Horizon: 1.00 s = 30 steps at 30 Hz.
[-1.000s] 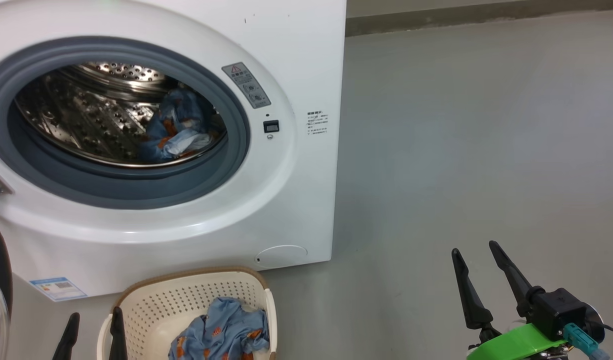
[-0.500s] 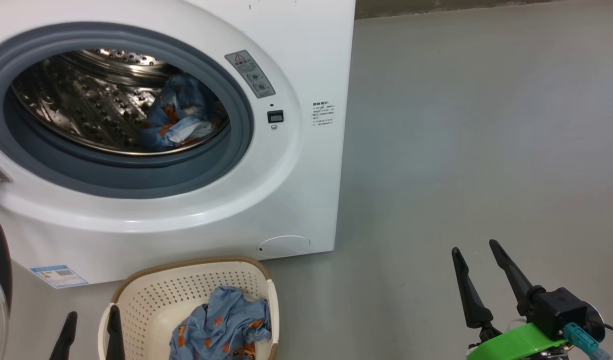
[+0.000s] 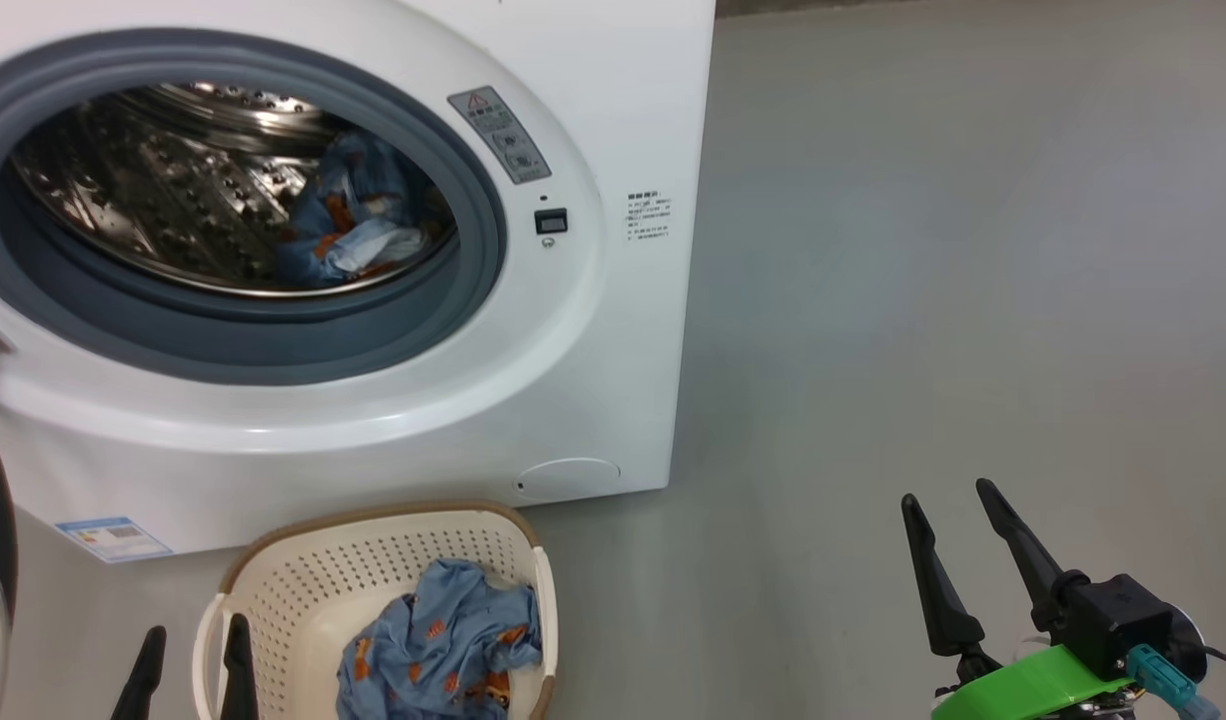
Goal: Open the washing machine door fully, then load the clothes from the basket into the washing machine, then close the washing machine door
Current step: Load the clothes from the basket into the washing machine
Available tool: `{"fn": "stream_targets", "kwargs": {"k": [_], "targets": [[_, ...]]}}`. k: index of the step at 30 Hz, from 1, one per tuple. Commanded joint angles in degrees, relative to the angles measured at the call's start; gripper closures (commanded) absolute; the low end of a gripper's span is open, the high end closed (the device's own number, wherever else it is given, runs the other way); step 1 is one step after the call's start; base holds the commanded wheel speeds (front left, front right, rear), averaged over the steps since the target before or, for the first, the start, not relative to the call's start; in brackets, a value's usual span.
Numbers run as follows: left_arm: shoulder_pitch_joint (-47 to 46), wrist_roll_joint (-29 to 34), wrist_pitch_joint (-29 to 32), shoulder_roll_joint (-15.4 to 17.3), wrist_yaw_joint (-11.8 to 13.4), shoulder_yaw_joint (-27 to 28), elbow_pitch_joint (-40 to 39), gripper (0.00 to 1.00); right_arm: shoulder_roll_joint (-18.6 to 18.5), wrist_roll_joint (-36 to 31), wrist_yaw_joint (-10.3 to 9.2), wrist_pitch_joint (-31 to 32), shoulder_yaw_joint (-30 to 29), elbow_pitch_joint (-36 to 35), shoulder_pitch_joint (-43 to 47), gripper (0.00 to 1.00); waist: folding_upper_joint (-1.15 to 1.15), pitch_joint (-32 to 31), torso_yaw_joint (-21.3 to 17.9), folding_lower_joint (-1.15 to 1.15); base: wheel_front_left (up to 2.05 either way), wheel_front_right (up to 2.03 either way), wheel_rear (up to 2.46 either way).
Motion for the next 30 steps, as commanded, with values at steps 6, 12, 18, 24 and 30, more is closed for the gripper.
{"fn": "stream_targets", "kwargs": {"k": [6, 12, 18, 24, 30], "targets": [[-4.25, -3.35, -0.30, 2.17, -0.14, -0.25, 2.10, 0.00, -0.15, 0.85, 0.09, -0.68, 2.14, -1.72, -2.13, 0.00, 0.00, 4.00, -0.70, 0.00, 0.00, 0.00, 0.00], [-7.44, -8.48, -0.30, 4.61, -0.14, -3.37, 6.86, 0.00, -0.15, 0.78, 0.09, -0.68, 2.98, -2.73, -3.31, 0.00, 0.00, 9.78, -1.77, 0.00, 0.00, 0.00, 0.00], [-12.11, -11.89, -0.30, 7.16, -0.14, -6.89, 10.18, 0.00, -0.15, 0.30, 0.09, -0.68, 3.22, -4.18, -4.63, 0.00, 0.00, 15.49, -2.70, 0.00, 0.00, 0.00, 0.00], [-18.65, -14.92, -0.30, 10.72, -0.14, -10.07, 14.35, 0.00, -0.15, 0.01, 0.09, -0.68, 3.74, -6.57, -6.30, 0.00, 0.00, 23.14, -4.47, 0.00, 0.00, 0.00, 0.00], [-24.13, -16.06, -0.30, 15.03, -0.14, -16.12, 18.80, 0.00, -0.15, 0.68, 0.09, -0.68, 4.11, -8.14, -7.15, 0.00, 0.00, 28.71, -5.69, 0.00, 0.00, 0.00, 0.00]]}}
